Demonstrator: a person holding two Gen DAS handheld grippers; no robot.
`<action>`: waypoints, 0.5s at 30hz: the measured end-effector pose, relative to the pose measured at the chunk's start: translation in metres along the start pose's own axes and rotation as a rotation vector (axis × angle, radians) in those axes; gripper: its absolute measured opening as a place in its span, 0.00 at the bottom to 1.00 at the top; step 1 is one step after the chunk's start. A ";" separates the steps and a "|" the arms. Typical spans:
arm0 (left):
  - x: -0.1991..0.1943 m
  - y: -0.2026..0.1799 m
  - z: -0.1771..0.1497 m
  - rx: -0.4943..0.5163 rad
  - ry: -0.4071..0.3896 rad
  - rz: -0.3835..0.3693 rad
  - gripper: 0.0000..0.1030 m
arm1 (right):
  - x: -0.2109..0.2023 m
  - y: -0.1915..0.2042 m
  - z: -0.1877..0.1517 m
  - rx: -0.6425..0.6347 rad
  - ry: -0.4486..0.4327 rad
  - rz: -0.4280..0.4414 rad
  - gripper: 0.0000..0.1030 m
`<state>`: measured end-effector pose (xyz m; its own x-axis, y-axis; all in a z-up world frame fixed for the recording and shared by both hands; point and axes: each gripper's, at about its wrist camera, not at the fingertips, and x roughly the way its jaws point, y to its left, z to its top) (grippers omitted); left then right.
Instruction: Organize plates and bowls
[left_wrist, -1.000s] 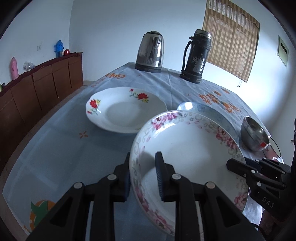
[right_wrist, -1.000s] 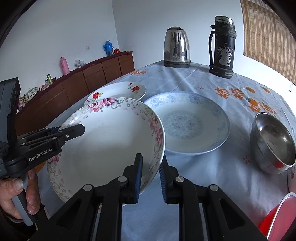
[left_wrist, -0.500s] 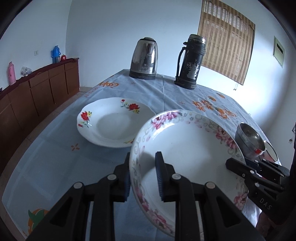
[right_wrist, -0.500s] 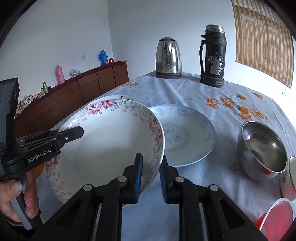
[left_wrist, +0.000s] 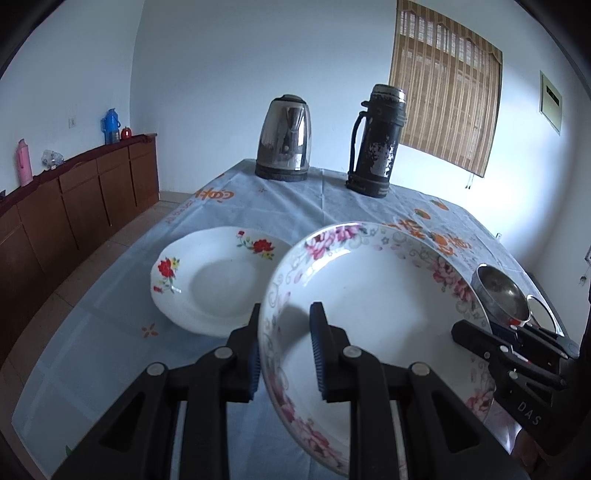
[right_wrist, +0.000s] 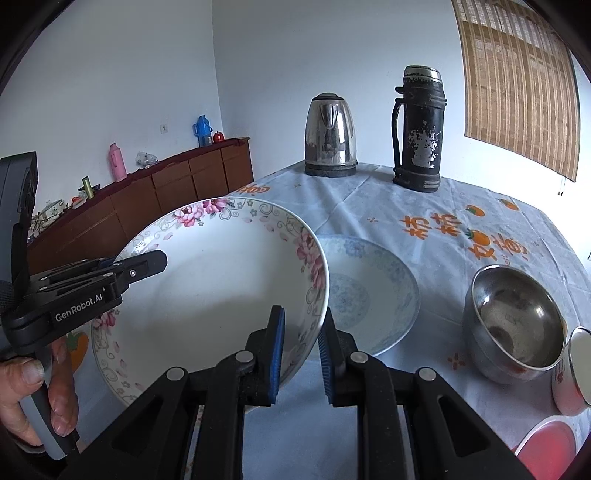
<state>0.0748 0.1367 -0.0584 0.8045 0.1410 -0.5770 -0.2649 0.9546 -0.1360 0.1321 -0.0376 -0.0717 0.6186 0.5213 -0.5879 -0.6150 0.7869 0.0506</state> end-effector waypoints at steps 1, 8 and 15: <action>0.000 -0.001 0.002 0.001 -0.004 0.000 0.20 | 0.000 0.000 0.001 0.001 -0.006 -0.001 0.19; 0.004 -0.005 0.012 0.015 -0.026 -0.001 0.20 | 0.001 -0.007 0.006 0.018 -0.029 -0.002 0.19; 0.011 -0.013 0.019 0.025 -0.032 0.002 0.20 | 0.004 -0.015 0.007 0.037 -0.039 -0.014 0.19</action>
<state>0.0972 0.1313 -0.0472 0.8208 0.1505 -0.5510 -0.2532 0.9606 -0.1149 0.1470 -0.0449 -0.0687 0.6463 0.5218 -0.5568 -0.5880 0.8056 0.0723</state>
